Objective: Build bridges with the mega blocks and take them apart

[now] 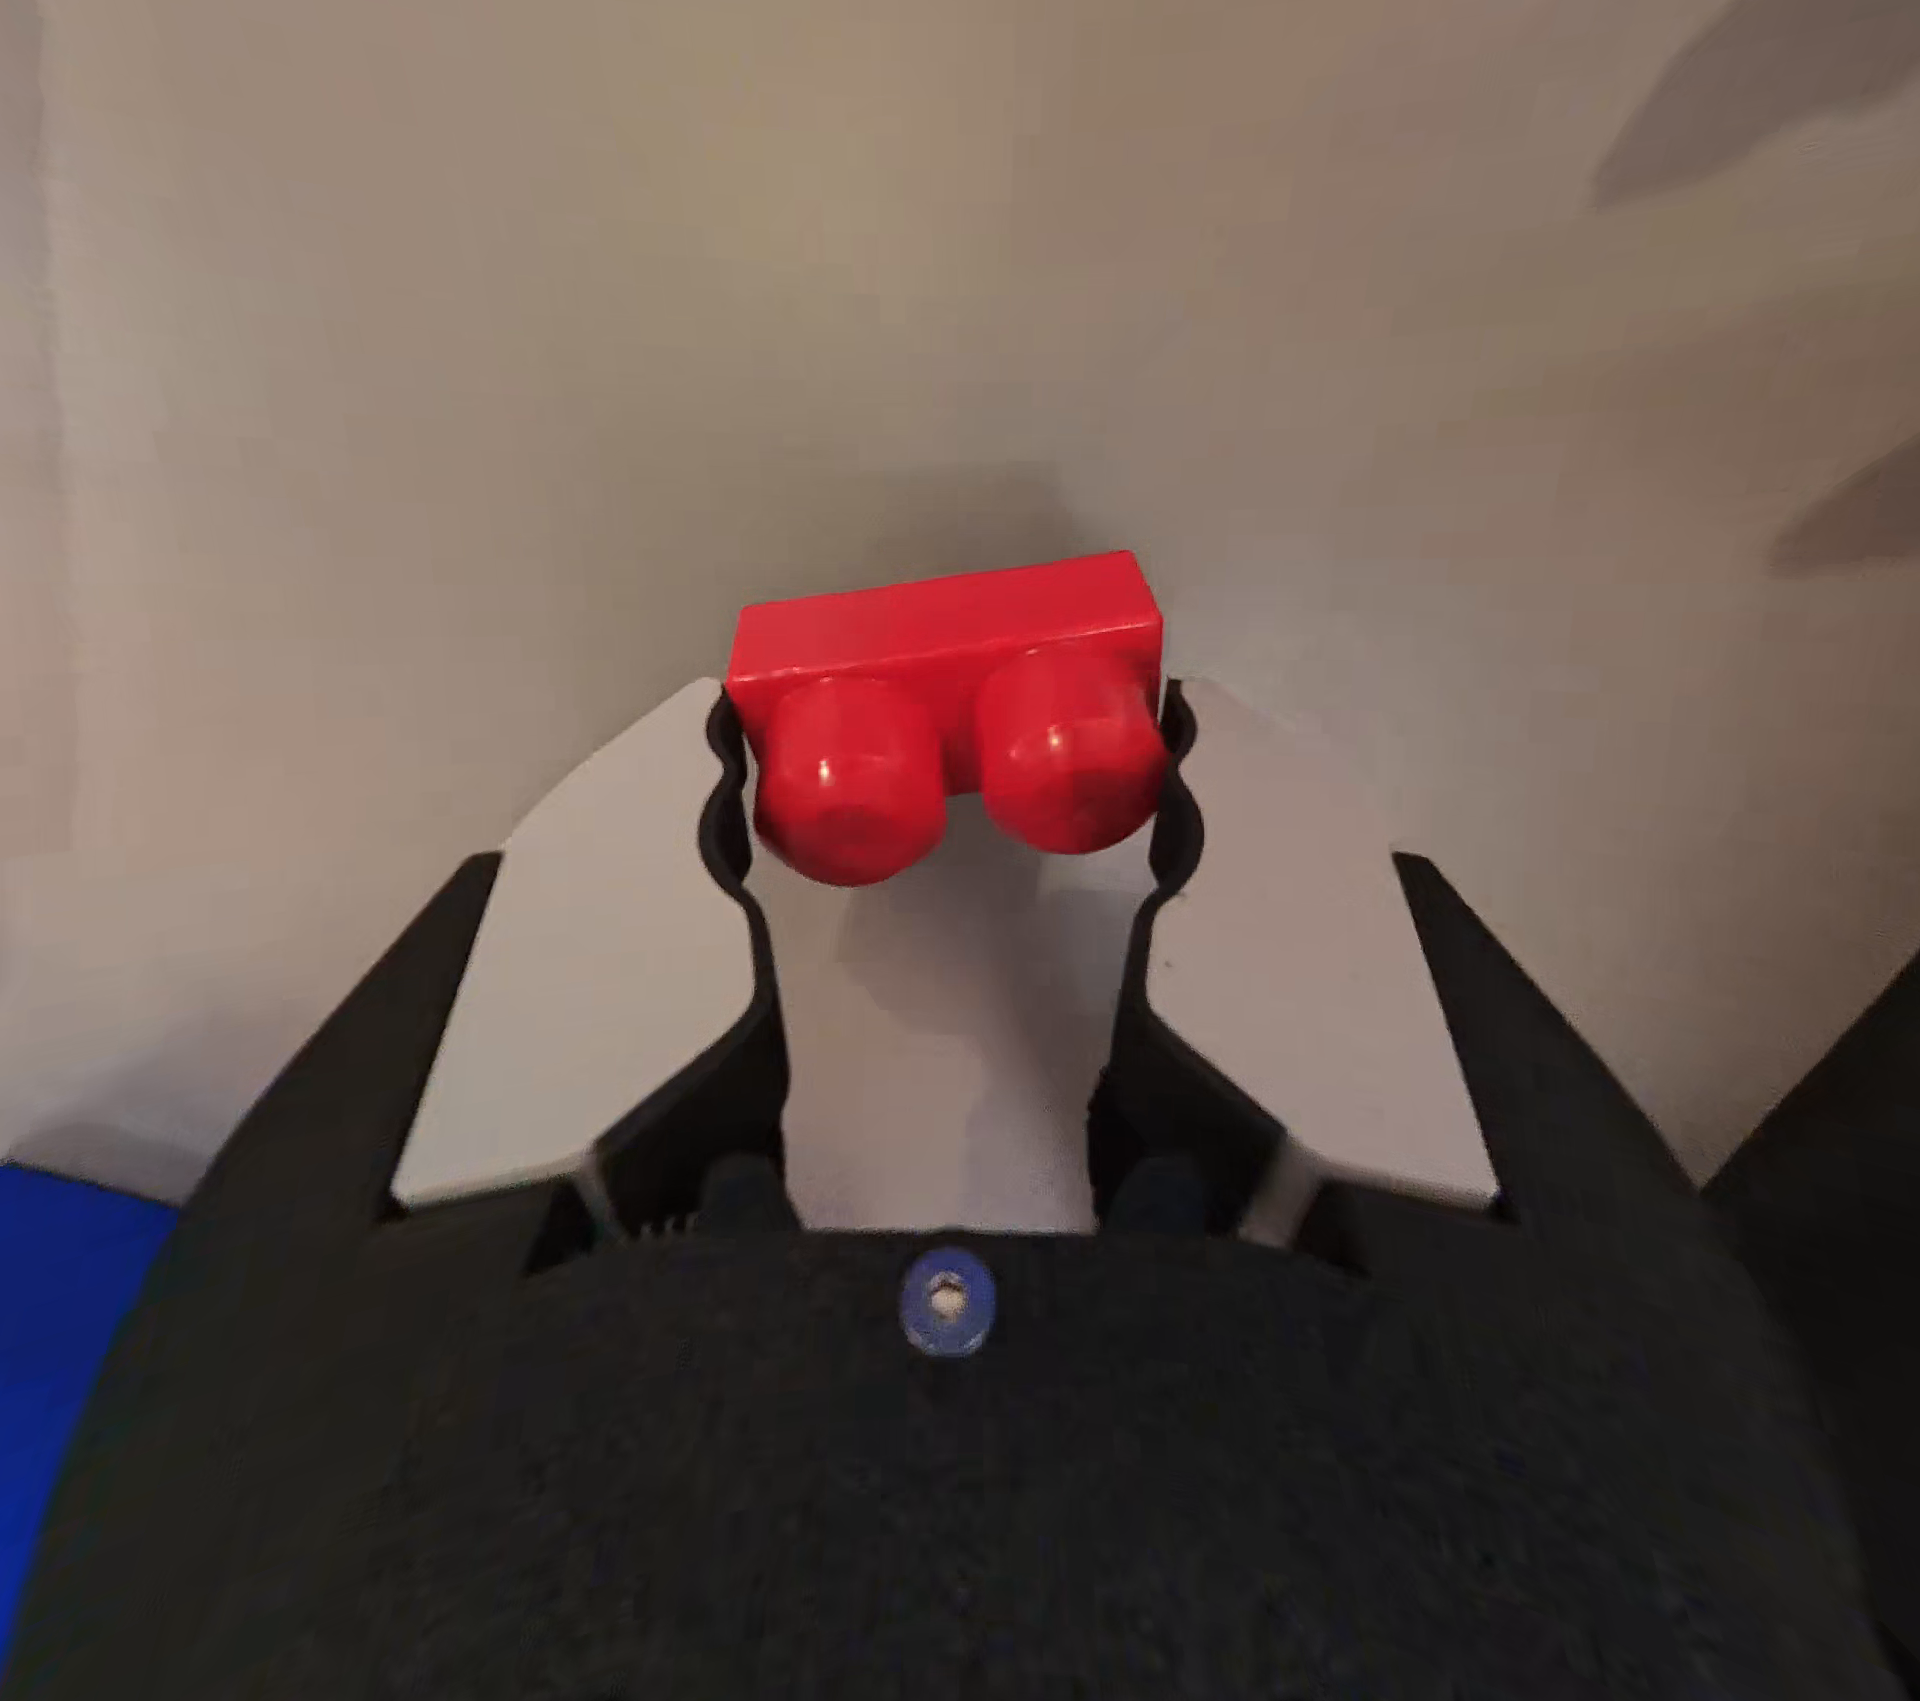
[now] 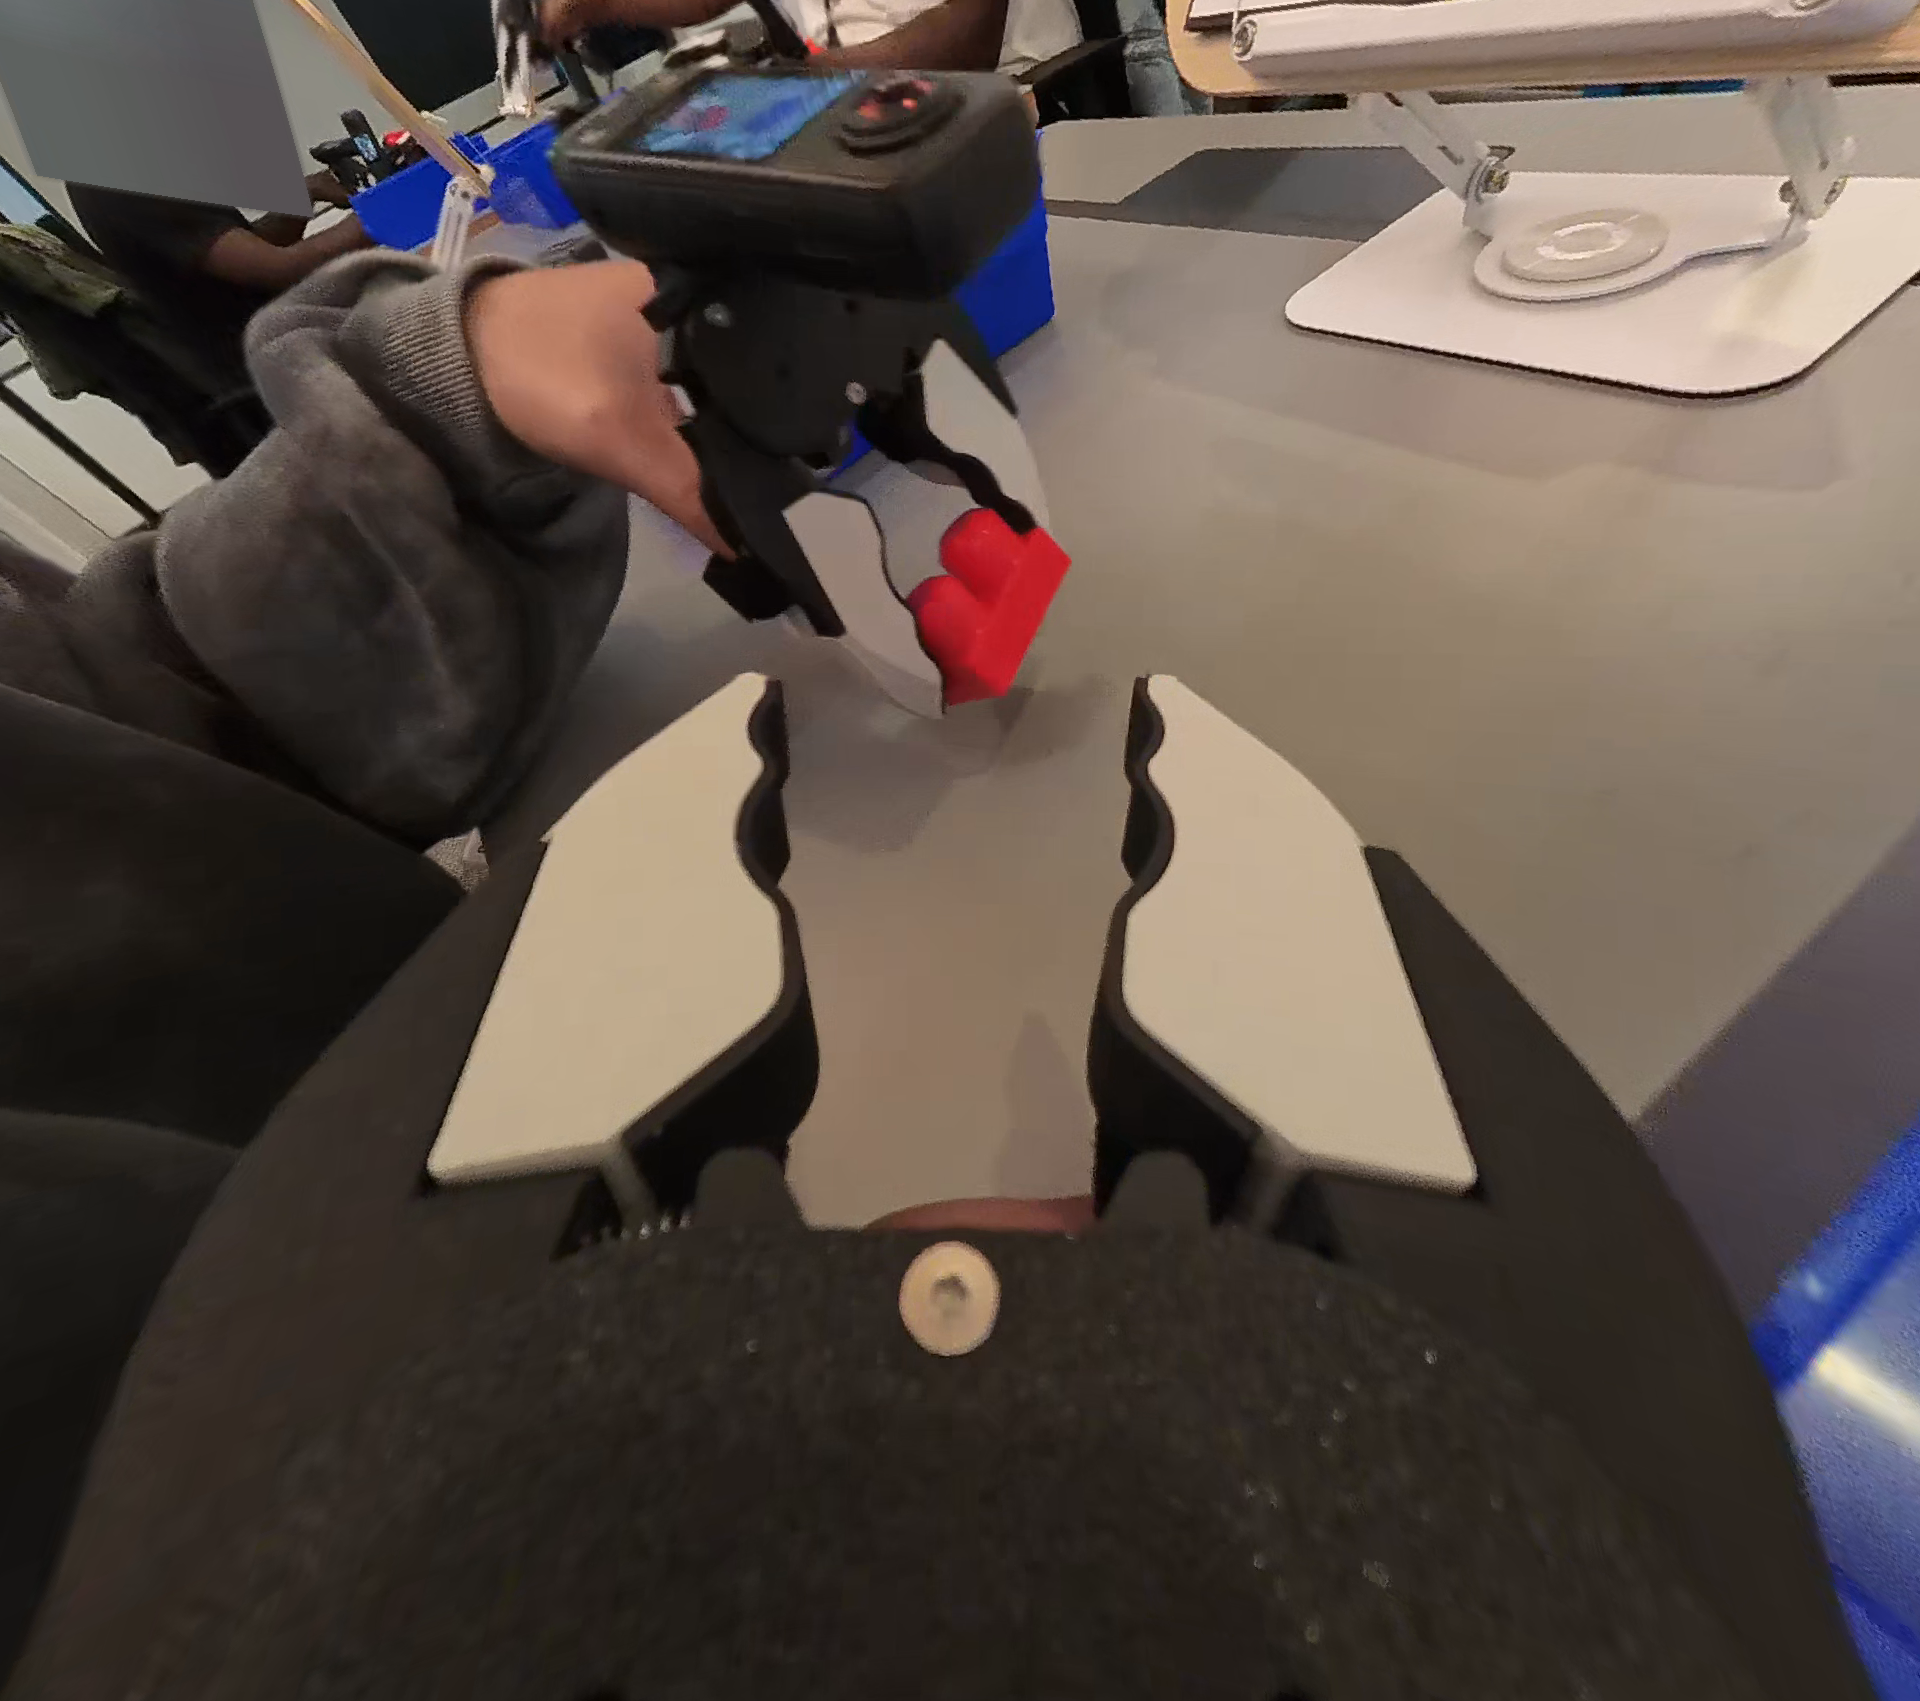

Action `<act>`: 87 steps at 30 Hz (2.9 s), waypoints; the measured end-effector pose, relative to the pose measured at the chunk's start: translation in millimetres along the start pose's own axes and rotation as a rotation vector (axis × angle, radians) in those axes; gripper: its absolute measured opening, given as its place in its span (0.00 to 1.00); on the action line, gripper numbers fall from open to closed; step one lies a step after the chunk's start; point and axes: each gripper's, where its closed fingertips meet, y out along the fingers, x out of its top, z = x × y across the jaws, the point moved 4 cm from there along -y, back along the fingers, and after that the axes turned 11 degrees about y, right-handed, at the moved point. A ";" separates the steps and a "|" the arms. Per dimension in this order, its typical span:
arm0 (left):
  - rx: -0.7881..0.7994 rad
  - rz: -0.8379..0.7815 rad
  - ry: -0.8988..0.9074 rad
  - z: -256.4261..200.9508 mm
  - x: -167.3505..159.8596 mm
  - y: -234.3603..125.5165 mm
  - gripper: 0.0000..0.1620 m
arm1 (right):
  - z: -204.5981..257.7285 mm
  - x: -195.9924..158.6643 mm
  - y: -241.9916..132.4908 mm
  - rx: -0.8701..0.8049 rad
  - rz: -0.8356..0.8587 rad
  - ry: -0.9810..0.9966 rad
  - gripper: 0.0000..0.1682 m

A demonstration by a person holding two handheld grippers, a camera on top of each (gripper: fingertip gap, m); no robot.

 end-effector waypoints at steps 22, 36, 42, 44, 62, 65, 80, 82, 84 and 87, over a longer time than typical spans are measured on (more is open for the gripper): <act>-0.054 -0.180 -0.070 -14.4 -23.8 -5.6 0.50 | 0.5 -24.5 -20.4 -0.007 0.080 -0.275 0.47; 0.004 -0.964 -0.481 -43.2 -99.0 -49.8 0.43 | -17.1 -14.3 96.7 -0.149 0.815 -0.764 0.49; -0.023 -0.950 -0.463 -55.9 -104.7 -44.1 0.42 | -30.2 -30.1 137.0 -0.087 1.073 -0.896 0.51; -0.013 -0.933 -0.439 -59.2 -103.5 -42.8 0.42 | -31.3 -33.6 144.3 -0.052 1.112 -0.869 0.51; -0.068 -0.928 -0.427 -64.6 -92.4 -36.2 0.42 | -57.9 143.7 -13.7 -0.475 0.582 -0.742 0.42; -0.074 -0.911 -0.416 -65.6 -87.4 -32.4 0.42 | -115.2 145.3 -53.6 -0.586 0.624 -0.624 0.42; -0.089 -0.870 -0.401 -69.7 -78.6 -25.1 0.43 | -257.9 26.4 -40.6 -0.610 0.925 -0.280 0.43; -0.088 -0.869 -0.404 -69.3 -79.5 -24.6 0.43 | -254.1 27.0 -41.2 -0.608 0.925 -0.277 0.43; -0.098 -0.869 -0.426 -68.7 -79.9 -23.9 0.43 | -241.9 34.2 -49.8 -0.619 0.913 -0.274 0.46; -0.122 -0.880 -0.441 -70.1 -80.7 -24.8 0.43 | -194.7 71.8 -69.7 -0.608 0.625 -0.237 0.44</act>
